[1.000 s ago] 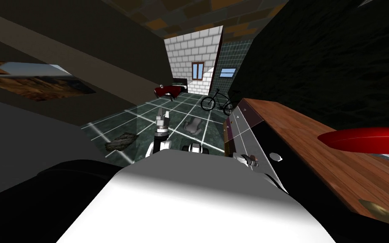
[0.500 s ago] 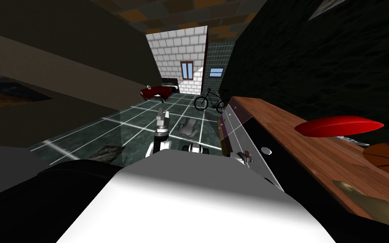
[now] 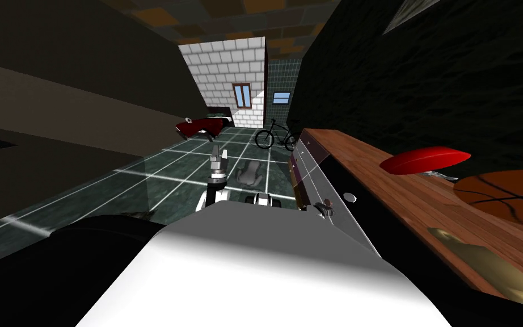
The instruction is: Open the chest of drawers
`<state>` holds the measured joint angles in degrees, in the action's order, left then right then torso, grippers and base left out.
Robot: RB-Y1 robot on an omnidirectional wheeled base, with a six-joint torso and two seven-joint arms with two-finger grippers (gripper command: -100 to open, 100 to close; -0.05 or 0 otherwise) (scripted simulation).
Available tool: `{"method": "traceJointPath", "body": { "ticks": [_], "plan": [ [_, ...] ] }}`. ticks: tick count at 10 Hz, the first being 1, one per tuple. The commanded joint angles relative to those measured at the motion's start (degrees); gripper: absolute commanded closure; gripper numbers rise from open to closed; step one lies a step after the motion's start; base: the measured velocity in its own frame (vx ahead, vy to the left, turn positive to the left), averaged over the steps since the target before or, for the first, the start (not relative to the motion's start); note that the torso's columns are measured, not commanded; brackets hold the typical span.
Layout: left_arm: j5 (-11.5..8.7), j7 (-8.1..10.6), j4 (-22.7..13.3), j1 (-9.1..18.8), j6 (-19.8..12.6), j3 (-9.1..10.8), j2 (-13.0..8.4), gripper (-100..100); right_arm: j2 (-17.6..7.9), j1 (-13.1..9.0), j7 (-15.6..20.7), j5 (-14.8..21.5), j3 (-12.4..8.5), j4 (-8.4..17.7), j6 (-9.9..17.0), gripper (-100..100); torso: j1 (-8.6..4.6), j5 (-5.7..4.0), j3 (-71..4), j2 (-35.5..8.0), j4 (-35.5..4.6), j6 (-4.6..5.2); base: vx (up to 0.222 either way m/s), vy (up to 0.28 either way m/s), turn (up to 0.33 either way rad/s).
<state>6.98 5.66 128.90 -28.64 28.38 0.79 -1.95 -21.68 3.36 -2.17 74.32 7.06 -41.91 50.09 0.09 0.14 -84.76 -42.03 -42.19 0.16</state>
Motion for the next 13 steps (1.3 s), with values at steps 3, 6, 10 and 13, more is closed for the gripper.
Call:
{"method": "traceJointPath", "body": {
  "ticks": [3,6,10,13],
  "plan": [
    [0.0,0.0,0.0,0.0,0.0,0.0,0.0,0,0.9,2.8,2.4,1.6,1.3,-7.4,0.0,100,-0.08,-0.11,0.2,-0.3,-0.2,-0.28,0.062,-0.002,-0.198],
    [0.0,0.0,0.0,0.0,0.0,-0.01,0.0,0,2.1,5.6,4.7,3.9,3.3,-12.2,-0.2,100,0.04,-0.07,0.2,-0.2,-0.2,-0.29,0.089,0.013,-0.288],
    [0.0,0.0,0.0,0.0,0.0,-0.01,0.0,0,2.4,7.2,5.7,4.6,3.9,-16.0,-0.5,100,-0.04,-0.06,0.2,-0.3,-0.2,-0.32,0.074,0.017,-0.167],
    [0.0,0.0,0.0,0.0,0.0,-0.02,0.0,0,0.3,6.3,8.6,2.9,2.9,-17.8,-2.3,-100,0.17,-0.07,0.2,-0.3,-0.2,-0.3,-0.015,0.078,-0.027]
  ]
}}
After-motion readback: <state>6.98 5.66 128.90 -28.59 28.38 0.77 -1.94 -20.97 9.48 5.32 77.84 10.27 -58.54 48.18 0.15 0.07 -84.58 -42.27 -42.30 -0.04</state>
